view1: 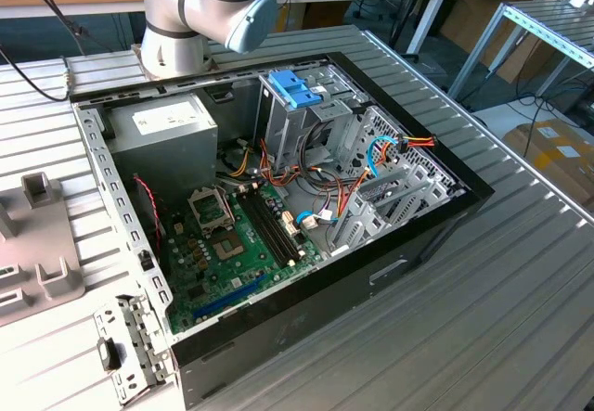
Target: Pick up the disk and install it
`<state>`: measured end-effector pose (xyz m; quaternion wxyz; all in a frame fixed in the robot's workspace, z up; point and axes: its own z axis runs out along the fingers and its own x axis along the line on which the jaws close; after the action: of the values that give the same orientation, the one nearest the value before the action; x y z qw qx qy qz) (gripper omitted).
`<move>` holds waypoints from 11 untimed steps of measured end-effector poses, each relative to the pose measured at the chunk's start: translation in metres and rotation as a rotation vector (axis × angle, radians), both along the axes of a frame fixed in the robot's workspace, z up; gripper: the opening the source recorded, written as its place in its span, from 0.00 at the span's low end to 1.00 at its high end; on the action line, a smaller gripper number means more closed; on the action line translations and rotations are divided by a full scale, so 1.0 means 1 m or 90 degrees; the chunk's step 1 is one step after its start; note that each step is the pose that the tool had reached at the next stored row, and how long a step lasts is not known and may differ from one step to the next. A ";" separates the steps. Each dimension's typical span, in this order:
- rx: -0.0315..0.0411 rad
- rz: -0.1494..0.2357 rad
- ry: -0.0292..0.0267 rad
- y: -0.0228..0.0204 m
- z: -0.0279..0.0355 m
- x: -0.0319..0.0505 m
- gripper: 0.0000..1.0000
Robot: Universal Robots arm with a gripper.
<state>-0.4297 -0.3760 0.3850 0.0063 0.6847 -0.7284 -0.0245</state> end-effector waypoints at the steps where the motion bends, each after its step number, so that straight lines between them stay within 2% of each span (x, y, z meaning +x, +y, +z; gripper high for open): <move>1: 0.0000 0.000 0.0000 0.0000 0.0000 0.0000 0.49; 3: 0.0000 0.000 0.0000 0.0000 0.0000 0.0000 0.62; 11: 0.0000 0.001 0.0000 0.0001 -0.0004 0.0000 0.62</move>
<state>-0.4297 -0.3758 0.3845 0.0063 0.6851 -0.7280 -0.0245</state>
